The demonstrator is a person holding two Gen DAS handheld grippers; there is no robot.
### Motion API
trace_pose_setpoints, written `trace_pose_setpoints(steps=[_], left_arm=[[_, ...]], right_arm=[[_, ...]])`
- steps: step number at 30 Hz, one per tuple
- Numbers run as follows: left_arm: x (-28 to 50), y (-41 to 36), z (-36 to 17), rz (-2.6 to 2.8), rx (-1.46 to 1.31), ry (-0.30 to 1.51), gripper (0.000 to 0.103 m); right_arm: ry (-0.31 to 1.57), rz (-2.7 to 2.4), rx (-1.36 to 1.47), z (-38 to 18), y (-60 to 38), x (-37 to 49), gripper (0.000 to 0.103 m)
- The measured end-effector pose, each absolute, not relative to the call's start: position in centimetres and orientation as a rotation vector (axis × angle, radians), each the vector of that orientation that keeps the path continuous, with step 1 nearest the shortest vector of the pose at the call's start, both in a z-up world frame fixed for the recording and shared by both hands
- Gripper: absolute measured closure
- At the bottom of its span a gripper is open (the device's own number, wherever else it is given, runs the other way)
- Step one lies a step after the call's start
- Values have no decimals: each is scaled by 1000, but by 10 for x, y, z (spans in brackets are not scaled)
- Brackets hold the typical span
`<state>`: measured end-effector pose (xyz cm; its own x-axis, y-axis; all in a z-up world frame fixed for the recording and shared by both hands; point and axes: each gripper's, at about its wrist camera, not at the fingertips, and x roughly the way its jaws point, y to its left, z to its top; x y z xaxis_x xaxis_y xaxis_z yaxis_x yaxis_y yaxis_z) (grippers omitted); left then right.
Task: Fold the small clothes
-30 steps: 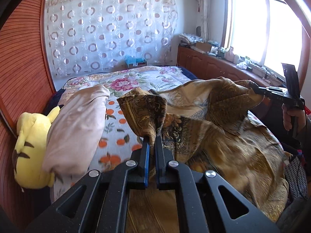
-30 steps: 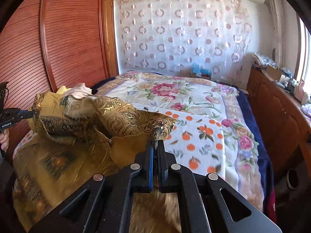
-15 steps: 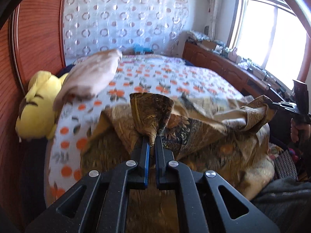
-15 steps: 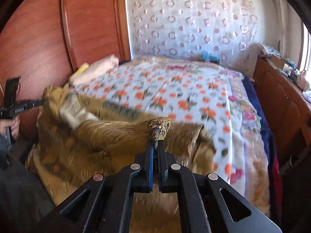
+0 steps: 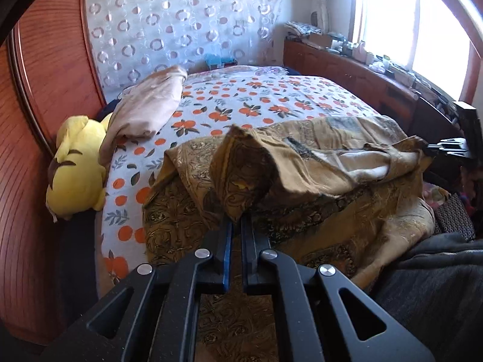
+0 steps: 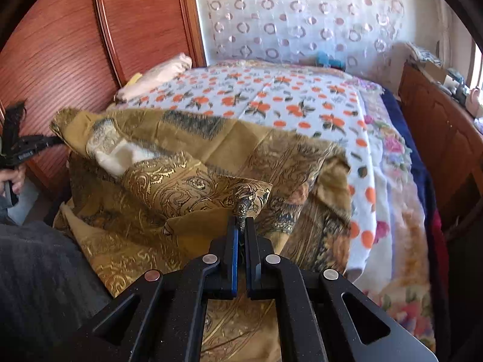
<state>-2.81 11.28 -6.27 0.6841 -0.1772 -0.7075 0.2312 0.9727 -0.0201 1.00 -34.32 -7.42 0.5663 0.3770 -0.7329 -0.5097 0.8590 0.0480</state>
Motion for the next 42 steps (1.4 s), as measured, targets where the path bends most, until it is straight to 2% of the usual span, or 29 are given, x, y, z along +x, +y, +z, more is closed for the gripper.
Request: trace_pose_setpoints(steps=[11, 13, 15, 20, 28, 29, 31, 33, 34, 35, 36, 42], left_arm=[[-31, 124, -37, -154, 72, 727, 96], [-28, 124, -35, -142, 82, 720, 88], [-24, 126, -32, -139, 69, 706, 85], [-11, 126, -31, -126, 59, 684, 62], [23, 130, -49, -120, 34, 730, 60], [27, 131, -52, -127, 25, 737, 52], [35, 131, -56, -143, 9, 744, 49], [44, 132, -62, -157, -1, 761, 47], [48, 132, -64, -161, -5, 766, 31], [53, 132, -67, -165, -9, 768, 25], [56, 132, -68, -168, -9, 771, 25], [84, 137, -78, -153, -5, 799, 25]], right_arm=[[821, 520, -176, -67, -339, 17, 100], [813, 517, -180, -65, -338, 15, 100], [809, 516, -177, -66, -339, 13, 100], [799, 506, -192, -63, -339, 7, 100], [753, 468, -238, -44, -336, 0, 95], [751, 471, -240, -44, -336, 0, 94], [735, 474, -238, -42, -336, 0, 88], [718, 470, -224, -40, -338, 4, 69], [709, 465, -214, -40, -339, 8, 63], [700, 456, -207, -43, -341, 12, 50], [694, 442, -199, -46, -342, 17, 46], [704, 379, -172, -74, -338, 70, 45]])
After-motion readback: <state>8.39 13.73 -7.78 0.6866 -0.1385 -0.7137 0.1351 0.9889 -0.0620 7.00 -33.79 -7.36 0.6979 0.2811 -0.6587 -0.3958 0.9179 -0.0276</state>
